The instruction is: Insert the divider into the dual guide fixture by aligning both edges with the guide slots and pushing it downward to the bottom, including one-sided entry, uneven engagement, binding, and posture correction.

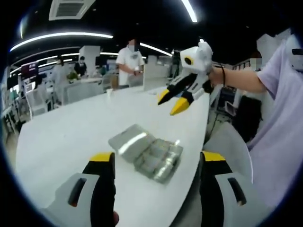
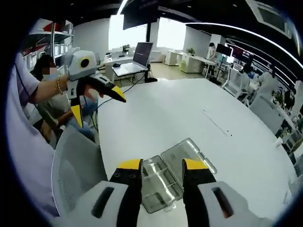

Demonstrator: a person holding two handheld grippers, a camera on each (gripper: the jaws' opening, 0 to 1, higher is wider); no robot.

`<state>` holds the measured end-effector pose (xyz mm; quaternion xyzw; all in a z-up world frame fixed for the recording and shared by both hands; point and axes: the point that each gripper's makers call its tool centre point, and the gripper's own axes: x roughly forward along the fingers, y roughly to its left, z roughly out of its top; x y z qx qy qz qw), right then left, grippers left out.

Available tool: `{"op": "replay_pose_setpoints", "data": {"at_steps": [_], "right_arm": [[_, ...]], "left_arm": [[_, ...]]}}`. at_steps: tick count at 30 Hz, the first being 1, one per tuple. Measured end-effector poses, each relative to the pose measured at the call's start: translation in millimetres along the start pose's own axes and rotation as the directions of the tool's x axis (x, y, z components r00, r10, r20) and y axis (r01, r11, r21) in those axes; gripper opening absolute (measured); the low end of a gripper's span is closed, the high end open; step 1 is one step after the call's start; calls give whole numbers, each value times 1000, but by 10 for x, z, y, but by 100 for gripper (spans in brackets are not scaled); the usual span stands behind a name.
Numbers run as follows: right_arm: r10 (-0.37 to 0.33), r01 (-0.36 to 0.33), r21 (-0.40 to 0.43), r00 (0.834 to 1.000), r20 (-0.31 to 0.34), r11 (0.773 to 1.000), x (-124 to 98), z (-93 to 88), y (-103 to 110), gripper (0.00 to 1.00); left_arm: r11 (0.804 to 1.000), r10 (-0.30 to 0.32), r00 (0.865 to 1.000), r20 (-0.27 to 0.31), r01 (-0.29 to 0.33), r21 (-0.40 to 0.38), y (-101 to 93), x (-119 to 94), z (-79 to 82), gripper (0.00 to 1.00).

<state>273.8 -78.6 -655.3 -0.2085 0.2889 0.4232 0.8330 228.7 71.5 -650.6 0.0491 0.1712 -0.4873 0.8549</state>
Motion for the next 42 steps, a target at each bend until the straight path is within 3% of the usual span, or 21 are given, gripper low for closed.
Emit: {"op": "replay_pose_setpoints", "data": {"at_steps": [4, 8, 13, 16, 18, 22, 26, 29, 33, 40, 42], "right_arm": [[-88, 91, 98, 996, -31, 991, -116, -325, -170, 28], [-171, 183, 198, 983, -73, 963, -205, -652, -316, 26], [-252, 282, 333, 959, -132, 900, -243, -1109, -413, 27], [-274, 325, 354, 944, -186, 877, -206, -1374, -423, 28], [-298, 359, 385, 931, -212, 850, -158, -1536, -423, 29], [-326, 405, 478, 914, -243, 779, -45, -1776, -433, 30], [-340, 448, 504, 893, -295, 739, 65, -1996, -460, 29], [-334, 461, 521, 886, -322, 719, 152, -2109, -448, 29], [-308, 469, 521, 878, -367, 713, 314, -2278, -406, 32], [-311, 496, 518, 860, -406, 697, 432, -2350, -431, 35], [-306, 494, 524, 861, -406, 694, 456, -2347, -436, 36]], "left_arm": [[1000, -5, 1000, 8, 5, 5, -3, 13, 26, 71], [1000, -9, 1000, 14, 9, 9, -17, 16, 41, 71], [1000, -11, 1000, 15, 11, 12, -24, 15, 46, 71], [1000, -13, 1000, 15, 12, 12, -24, 10, 44, 70], [1000, -12, 1000, 15, 12, 12, -18, 5, 41, 70], [1000, -14, 1000, 13, 14, 10, -12, -6, 35, 70], [1000, -17, 1000, 13, 17, 11, -13, -15, 37, 70], [1000, -18, 1000, 14, 17, 11, -12, -23, 34, 70], [1000, -17, 1000, 9, 17, 10, -4, -32, 10, 70], [1000, -5, 1000, 10, 5, 6, 44, -73, 11, 70], [1000, 0, 1000, 9, 0, 4, 61, -84, 6, 69]]}}
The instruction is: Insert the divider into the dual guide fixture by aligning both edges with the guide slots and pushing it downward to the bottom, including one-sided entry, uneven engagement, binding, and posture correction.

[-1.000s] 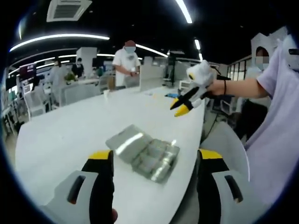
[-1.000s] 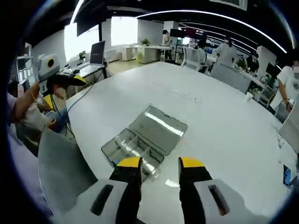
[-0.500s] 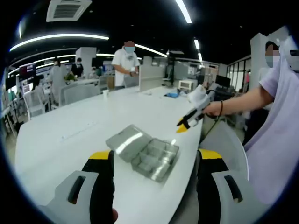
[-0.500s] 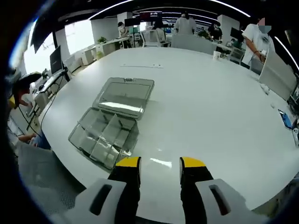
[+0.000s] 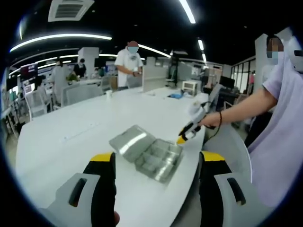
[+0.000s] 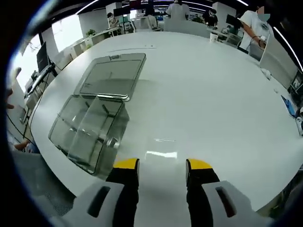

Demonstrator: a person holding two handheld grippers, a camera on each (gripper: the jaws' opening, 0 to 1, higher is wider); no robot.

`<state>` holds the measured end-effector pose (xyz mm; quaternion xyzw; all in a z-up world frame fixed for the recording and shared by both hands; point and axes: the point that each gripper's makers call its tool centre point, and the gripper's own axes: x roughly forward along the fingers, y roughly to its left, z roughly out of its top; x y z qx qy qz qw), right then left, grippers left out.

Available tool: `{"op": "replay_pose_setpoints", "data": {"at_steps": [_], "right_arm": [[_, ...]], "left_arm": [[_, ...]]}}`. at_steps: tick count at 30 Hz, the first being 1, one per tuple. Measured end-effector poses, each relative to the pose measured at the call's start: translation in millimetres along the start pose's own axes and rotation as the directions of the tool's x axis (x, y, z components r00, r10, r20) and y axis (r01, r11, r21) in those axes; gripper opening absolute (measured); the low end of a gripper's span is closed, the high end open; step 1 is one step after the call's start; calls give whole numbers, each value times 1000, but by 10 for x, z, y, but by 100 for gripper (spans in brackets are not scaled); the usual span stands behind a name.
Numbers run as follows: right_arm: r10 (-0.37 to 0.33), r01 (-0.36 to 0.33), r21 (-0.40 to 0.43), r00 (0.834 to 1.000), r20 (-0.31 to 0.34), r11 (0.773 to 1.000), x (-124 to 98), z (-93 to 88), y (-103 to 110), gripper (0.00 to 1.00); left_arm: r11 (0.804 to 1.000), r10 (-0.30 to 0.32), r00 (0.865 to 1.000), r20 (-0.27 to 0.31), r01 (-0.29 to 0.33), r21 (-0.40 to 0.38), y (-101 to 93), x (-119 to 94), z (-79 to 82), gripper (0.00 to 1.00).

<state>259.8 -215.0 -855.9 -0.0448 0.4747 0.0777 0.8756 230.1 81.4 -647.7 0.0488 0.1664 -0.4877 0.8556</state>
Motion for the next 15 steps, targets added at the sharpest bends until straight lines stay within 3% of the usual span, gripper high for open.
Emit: {"op": "replay_pose_setpoints", "data": {"at_steps": [15], "right_arm": [[-24, 24, -15, 999, -24, 1000, 136, 29, 16, 36]], "left_arm": [[1000, 16, 1000, -15, -16, -13, 32, -44, -43, 69]]}}
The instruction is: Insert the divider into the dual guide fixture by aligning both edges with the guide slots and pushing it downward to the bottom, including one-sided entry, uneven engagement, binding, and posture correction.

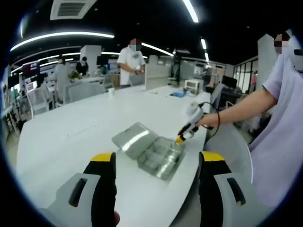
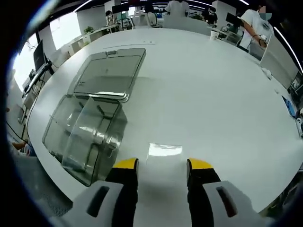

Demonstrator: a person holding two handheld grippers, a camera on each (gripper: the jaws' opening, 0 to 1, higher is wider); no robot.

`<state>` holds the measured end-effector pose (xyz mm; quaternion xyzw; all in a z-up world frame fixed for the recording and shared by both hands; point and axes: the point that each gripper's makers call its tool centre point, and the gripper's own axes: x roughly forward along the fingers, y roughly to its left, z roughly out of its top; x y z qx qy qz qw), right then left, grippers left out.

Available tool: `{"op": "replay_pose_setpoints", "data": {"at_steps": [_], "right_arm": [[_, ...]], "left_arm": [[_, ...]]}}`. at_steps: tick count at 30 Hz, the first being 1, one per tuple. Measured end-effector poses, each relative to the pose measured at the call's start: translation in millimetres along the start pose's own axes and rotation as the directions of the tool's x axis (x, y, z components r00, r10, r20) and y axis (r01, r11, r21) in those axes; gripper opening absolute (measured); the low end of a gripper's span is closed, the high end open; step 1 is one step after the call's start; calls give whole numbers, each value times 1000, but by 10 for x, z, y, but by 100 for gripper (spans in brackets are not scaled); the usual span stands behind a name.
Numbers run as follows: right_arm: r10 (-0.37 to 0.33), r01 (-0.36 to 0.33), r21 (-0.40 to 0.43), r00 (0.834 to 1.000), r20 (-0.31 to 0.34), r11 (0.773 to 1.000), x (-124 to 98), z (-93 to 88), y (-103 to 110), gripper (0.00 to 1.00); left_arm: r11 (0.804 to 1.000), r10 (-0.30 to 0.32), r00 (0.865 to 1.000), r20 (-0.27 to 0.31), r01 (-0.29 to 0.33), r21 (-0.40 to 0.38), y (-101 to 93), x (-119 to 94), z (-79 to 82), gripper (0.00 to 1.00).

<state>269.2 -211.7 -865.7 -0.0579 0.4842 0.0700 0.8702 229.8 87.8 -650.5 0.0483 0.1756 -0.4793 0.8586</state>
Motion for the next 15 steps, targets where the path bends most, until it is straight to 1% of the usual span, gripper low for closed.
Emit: {"op": "replay_pose_setpoints", "data": {"at_steps": [8, 15], "right_arm": [[-3, 3, -4, 1000, -17, 1000, 38, -65, -9, 36], [3, -3, 8, 1000, -12, 1000, 42, -45, 15, 34]], "left_arm": [[1000, 6, 1000, -5, -6, -2, 16, -13, -8, 69], [1000, 6, 1000, -10, -6, -1, 15, -10, -18, 69]]}}
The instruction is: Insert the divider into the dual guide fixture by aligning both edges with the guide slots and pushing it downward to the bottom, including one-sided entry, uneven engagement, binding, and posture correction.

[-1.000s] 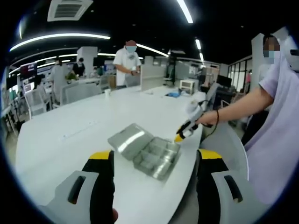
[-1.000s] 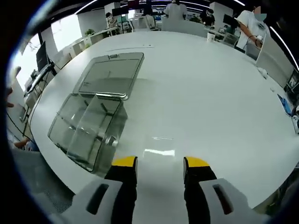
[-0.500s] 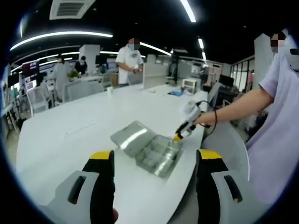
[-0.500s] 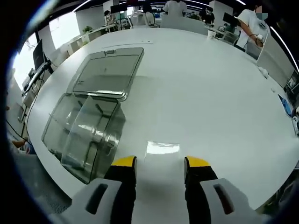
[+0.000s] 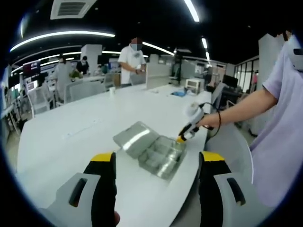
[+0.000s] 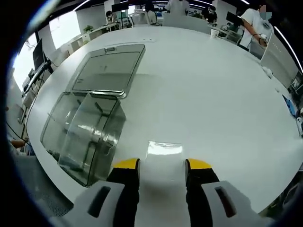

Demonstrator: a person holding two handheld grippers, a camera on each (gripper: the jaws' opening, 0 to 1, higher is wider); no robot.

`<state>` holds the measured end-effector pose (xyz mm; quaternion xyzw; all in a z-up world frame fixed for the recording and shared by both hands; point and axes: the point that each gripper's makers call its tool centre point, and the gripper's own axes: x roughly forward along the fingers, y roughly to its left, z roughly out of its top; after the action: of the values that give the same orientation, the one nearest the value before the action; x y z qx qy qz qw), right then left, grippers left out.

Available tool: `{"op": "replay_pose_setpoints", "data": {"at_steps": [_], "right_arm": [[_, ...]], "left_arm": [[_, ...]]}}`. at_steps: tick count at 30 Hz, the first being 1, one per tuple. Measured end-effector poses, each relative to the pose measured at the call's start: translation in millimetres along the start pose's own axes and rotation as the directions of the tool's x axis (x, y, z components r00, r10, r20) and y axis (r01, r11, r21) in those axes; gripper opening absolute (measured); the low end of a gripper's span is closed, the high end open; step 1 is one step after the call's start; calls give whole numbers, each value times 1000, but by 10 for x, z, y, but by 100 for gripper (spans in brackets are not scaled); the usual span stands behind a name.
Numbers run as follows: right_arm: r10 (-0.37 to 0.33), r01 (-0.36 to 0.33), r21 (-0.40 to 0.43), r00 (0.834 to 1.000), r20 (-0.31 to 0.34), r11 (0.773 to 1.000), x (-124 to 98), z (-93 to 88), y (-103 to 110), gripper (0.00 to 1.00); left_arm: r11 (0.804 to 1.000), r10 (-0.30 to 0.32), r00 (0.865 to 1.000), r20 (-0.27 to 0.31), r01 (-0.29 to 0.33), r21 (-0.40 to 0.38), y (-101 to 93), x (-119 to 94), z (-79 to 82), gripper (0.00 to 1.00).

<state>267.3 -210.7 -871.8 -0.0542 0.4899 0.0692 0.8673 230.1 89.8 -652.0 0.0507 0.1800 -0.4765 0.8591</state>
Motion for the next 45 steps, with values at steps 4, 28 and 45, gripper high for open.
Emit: {"op": "replay_pose_setpoints", "data": {"at_steps": [4, 28, 45], "right_arm": [[3, -3, 17, 1000, 4, 1000, 2, 2, 14, 33], [-13, 13, 40, 1000, 5, 999, -3, 13, 22, 26], [0, -2, 39, 999, 48, 999, -121, 100, -4, 26]], "left_arm": [[1000, -2, 1000, -1, 2, 0, -11, 5, -3, 69], [1000, 4, 1000, 5, -4, -1, 16, -18, 12, 68], [1000, 0, 1000, 4, 0, 3, 5, 29, 29, 67]]}}
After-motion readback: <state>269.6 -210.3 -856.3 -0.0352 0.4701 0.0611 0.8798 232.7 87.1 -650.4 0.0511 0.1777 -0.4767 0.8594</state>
